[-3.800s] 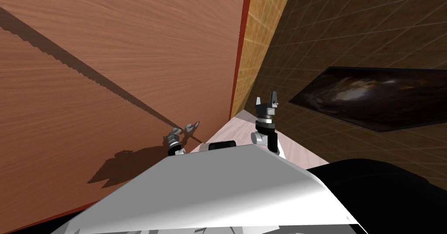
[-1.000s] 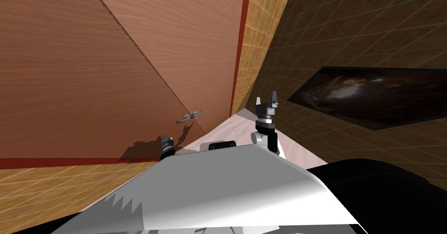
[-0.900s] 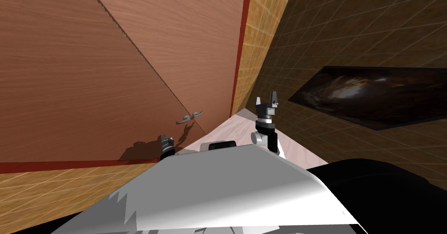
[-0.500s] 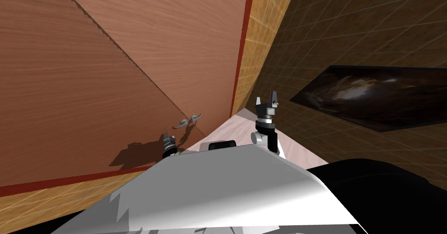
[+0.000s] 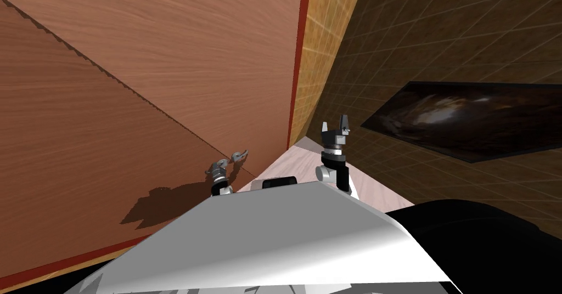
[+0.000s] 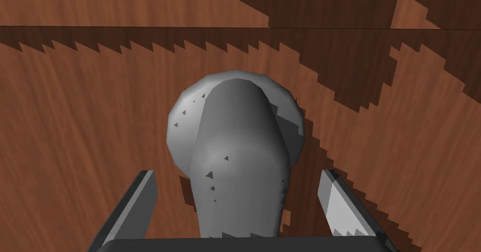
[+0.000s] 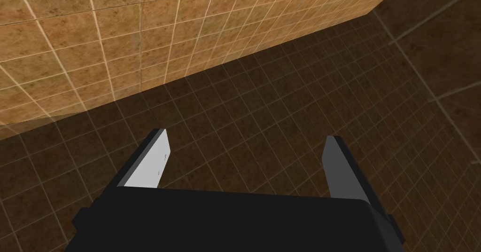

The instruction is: Pull the door open

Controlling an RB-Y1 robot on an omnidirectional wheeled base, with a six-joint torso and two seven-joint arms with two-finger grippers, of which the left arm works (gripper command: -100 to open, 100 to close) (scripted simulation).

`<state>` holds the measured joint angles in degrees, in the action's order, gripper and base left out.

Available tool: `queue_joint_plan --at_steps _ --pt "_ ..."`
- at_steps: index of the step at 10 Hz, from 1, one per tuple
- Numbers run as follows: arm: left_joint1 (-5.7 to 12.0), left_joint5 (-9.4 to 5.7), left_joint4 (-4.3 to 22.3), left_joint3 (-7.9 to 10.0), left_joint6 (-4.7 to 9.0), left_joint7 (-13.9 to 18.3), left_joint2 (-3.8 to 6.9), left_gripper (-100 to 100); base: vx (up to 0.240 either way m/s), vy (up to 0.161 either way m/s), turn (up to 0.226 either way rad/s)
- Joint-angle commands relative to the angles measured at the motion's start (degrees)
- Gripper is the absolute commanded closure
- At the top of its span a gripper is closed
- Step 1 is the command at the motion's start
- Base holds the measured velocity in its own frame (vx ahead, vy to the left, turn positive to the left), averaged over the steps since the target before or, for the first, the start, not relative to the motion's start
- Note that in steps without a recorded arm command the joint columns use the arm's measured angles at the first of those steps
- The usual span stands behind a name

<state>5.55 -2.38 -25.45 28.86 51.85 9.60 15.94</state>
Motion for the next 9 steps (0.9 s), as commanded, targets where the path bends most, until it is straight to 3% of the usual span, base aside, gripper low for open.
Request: queue_joint_plan --at_steps 1,2,7,8,9 --pt "0.00 0.00 0.0 0.00 0.00 0.0 0.00 -100 0.014 -0.015 0.003" --pt "0.00 0.00 0.0 0.00 0.00 0.0 0.00 100 0.005 0.000 -0.001" --pt "0.00 0.00 0.0 0.00 0.00 0.0 0.00 100 -0.004 0.001 -0.002" --pt "-1.36 -0.45 0.4 0.79 -0.16 0.1 0.93 100 -0.129 0.016 0.102" --pt "-1.65 -0.53 0.5 0.95 -0.18 0.2 1.16 100 -0.170 0.042 0.078"
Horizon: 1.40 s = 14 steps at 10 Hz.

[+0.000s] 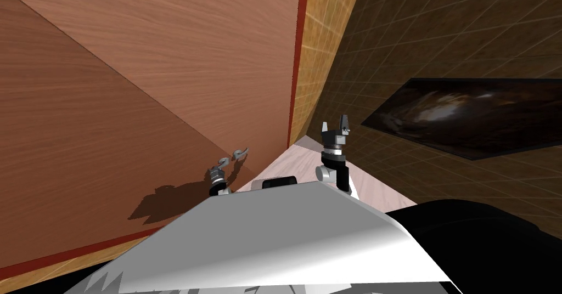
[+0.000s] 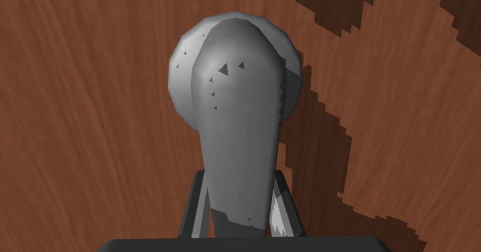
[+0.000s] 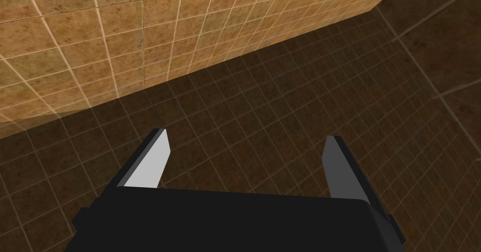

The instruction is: Pull the door open

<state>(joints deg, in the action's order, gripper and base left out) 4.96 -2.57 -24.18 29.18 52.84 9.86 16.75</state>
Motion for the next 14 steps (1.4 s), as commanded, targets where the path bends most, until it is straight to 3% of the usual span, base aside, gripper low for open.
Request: queue_joint_plan --at_steps 1,2,4,5,7,14 --pt "-1.63 -0.51 -0.7 0.93 -1.21 0.0 0.82 100 -0.178 0.062 0.103" --pt "-1.63 -0.51 -0.7 0.93 -1.21 0.0 0.82 100 -0.134 0.026 0.036" --pt "-2.78 -0.65 -0.4 1.28 -1.29 0.4 1.80 100 -0.139 -0.006 0.113" --pt "-1.12 0.07 0.5 0.01 -0.41 0.7 1.16 -100 -0.210 -0.023 -0.013" --pt "-1.12 0.07 0.5 0.01 -0.41 0.7 1.16 -100 -0.088 -0.045 -0.041" --pt "0.88 2.62 -0.9 -4.36 -0.55 3.3 0.47 -100 -0.152 -0.107 -0.059"
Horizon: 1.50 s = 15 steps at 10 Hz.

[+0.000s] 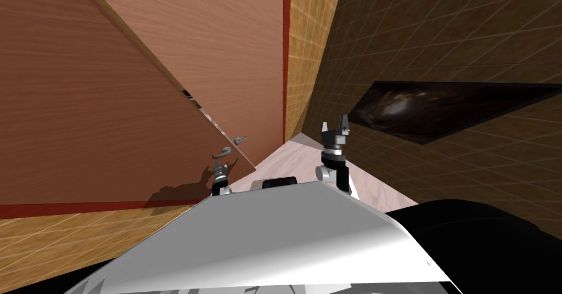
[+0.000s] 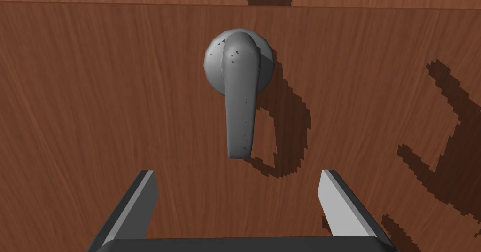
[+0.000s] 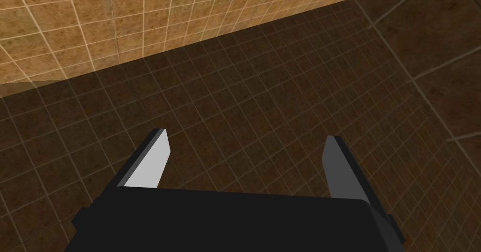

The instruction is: Pull the door open

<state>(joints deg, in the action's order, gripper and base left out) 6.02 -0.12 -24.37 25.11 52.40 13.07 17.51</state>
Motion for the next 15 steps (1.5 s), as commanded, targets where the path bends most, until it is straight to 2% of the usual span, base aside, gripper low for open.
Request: queue_joint_plan --at_steps 1,4,7,9,11,12,13,15 --pt "0.00 0.00 0.0 0.00 0.00 0.0 0.00 -100 -0.084 -0.039 -0.007" --pt "-0.91 -0.56 0.8 0.95 0.45 -0.5 0.27 -100 0.072 0.136 0.048" --pt "-0.89 -0.76 0.9 1.29 0.62 -0.9 0.13 -100 0.140 0.112 -0.010" --pt "0.24 -0.52 0.6 0.89 0.79 -1.1 -0.40 -100 0.222 0.007 -0.105" --pt "0.24 -0.52 0.6 0.89 0.79 -1.1 -0.40 -100 0.115 -0.033 -0.031" --pt "-0.17 -0.52 -0.4 0.89 0.15 -1.1 -0.61 -100 0.026 -0.007 0.003" --pt "-0.17 -0.52 -0.4 0.89 0.15 -1.1 -0.61 100 0.000 0.000 0.000" --pt "-0.17 -0.52 -0.4 0.89 0.15 -1.1 -0.61 100 -0.011 0.003 -0.009"
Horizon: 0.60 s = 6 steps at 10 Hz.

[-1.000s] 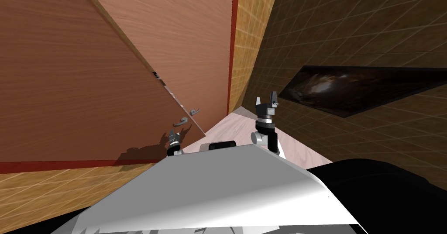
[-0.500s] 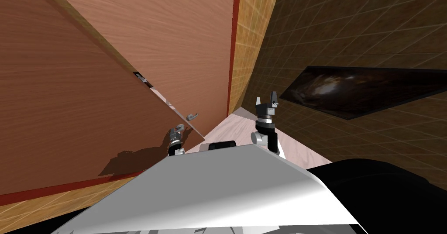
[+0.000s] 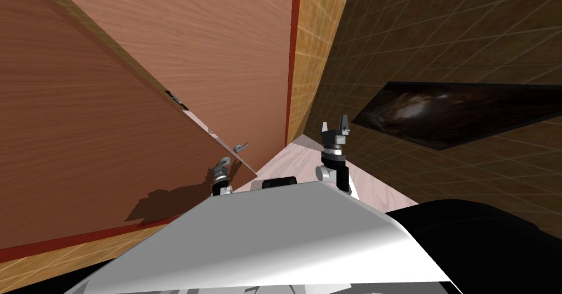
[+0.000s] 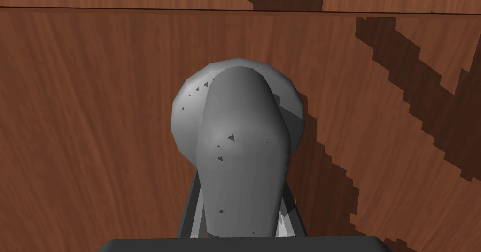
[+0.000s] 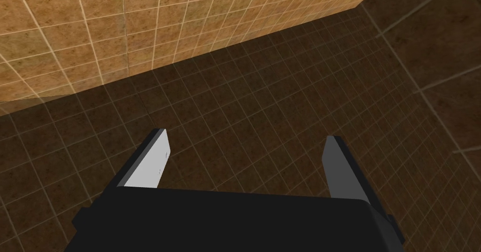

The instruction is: Pull the door open

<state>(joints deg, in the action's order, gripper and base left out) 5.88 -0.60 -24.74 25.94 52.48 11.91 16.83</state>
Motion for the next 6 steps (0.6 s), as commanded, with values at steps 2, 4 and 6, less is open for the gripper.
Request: queue_joint_plan --at_steps 2,4,6 --pt "-0.03 -0.04 0.0 0.06 0.07 0.0 0.06 100 0.000 0.000 0.000" --pt "-0.72 0.06 0.2 0.00 0.01 0.3 0.30 100 -0.040 0.010 0.010" --pt "-1.06 0.36 0.3 -0.38 0.09 0.7 0.49 100 -0.161 0.044 -0.001"
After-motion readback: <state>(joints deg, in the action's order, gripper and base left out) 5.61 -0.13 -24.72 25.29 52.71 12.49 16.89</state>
